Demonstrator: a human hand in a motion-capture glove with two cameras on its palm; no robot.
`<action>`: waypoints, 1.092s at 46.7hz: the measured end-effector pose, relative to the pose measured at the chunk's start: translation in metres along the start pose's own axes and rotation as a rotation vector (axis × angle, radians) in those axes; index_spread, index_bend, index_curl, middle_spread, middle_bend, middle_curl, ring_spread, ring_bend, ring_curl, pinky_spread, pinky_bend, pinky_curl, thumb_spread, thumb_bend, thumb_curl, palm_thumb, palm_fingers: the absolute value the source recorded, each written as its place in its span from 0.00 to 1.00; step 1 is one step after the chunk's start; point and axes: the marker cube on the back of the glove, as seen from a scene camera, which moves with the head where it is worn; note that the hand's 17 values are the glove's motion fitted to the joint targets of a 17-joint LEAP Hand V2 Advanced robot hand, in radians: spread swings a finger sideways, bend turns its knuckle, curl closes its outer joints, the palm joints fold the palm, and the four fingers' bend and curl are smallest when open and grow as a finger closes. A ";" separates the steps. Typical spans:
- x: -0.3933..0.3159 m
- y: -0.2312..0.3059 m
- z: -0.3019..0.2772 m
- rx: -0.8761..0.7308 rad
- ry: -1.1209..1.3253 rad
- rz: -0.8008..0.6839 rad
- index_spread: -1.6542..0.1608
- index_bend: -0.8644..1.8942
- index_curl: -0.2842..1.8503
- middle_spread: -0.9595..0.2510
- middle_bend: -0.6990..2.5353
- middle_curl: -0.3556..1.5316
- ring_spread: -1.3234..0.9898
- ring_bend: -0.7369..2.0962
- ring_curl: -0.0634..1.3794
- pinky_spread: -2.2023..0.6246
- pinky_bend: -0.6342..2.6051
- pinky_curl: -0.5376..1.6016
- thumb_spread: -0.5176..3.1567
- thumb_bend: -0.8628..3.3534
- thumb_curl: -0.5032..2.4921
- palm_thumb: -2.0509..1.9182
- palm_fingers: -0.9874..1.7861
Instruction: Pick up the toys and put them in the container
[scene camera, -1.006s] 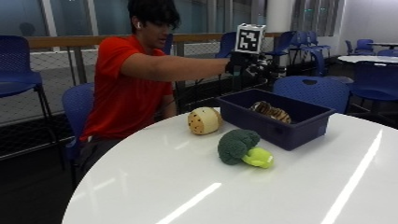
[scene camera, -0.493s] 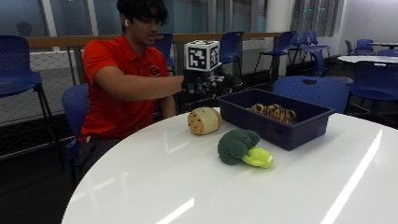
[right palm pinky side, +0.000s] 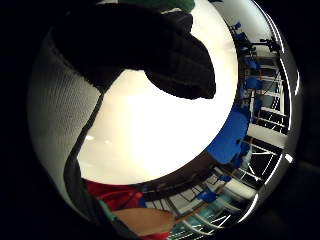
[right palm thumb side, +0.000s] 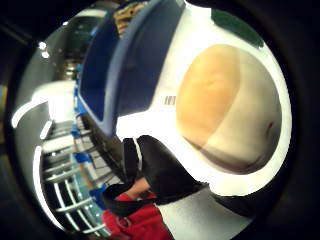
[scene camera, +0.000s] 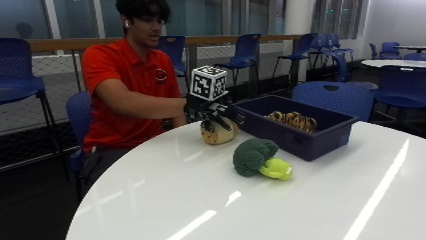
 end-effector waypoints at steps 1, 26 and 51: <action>-0.001 0.000 0.002 -0.003 0.003 -0.001 0.72 0.36 0.25 0.73 0.27 0.33 0.61 0.33 0.21 0.82 0.53 0.41 0.42 0.18 0.25 0.49 0.31; -0.011 -0.017 0.034 -0.077 0.036 -0.003 0.70 0.39 0.27 0.74 0.26 0.32 0.60 0.35 0.24 0.82 0.57 0.42 0.43 0.20 0.25 0.52 0.37; -0.017 -0.020 0.037 -0.118 0.106 -0.032 0.69 0.37 0.27 0.68 0.30 0.34 0.50 0.51 0.32 0.74 0.54 0.40 0.48 0.21 0.28 0.58 0.46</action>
